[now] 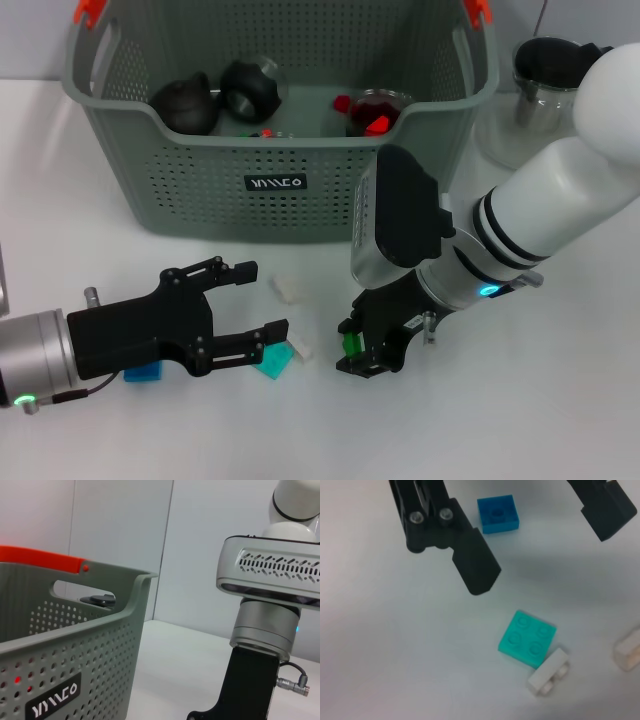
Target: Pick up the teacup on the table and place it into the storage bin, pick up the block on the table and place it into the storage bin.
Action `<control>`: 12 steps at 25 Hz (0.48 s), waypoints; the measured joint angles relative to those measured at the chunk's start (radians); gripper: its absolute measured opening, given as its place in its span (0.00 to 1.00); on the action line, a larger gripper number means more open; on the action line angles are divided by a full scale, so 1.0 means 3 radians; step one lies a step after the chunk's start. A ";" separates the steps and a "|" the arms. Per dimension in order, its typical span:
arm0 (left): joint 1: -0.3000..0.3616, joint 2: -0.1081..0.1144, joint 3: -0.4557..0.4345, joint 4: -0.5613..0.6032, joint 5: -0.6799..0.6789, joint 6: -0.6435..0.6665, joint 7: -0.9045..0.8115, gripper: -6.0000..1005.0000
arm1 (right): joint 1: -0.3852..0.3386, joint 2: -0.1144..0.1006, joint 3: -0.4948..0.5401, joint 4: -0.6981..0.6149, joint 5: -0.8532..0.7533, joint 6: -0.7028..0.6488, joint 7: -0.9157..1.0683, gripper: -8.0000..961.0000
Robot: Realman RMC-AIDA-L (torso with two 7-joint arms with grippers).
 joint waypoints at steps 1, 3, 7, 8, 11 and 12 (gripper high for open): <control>-0.0002 0.0000 -0.0002 0.0000 -0.0001 0.0000 0.0000 0.83 | 0.0000 -0.0003 0.0001 -0.0004 0.0000 -0.0005 0.0002 0.49; -0.0002 0.0004 -0.0005 0.0000 -0.0005 0.0000 -0.0001 0.83 | -0.0010 -0.0015 0.0015 -0.0020 -0.0008 -0.0035 0.0008 0.47; -0.0002 0.0008 -0.0005 0.0000 -0.0009 0.0001 -0.0007 0.83 | -0.0039 -0.0041 0.0096 -0.0130 -0.0029 -0.0152 0.0041 0.46; 0.0001 0.0013 -0.0005 0.0000 -0.0009 0.0001 -0.0008 0.83 | -0.0057 -0.0049 0.0142 -0.0184 -0.0042 -0.0211 0.0044 0.46; 0.0025 0.0023 -0.0013 0.0005 -0.0008 0.0012 -0.0017 0.83 | -0.0152 -0.0066 0.0409 -0.0444 -0.0162 -0.0462 0.0069 0.46; 0.0036 0.0024 -0.0029 0.0008 -0.0006 0.0019 -0.0018 0.83 | -0.0200 -0.0068 0.0541 -0.0575 -0.0231 -0.0576 0.0089 0.46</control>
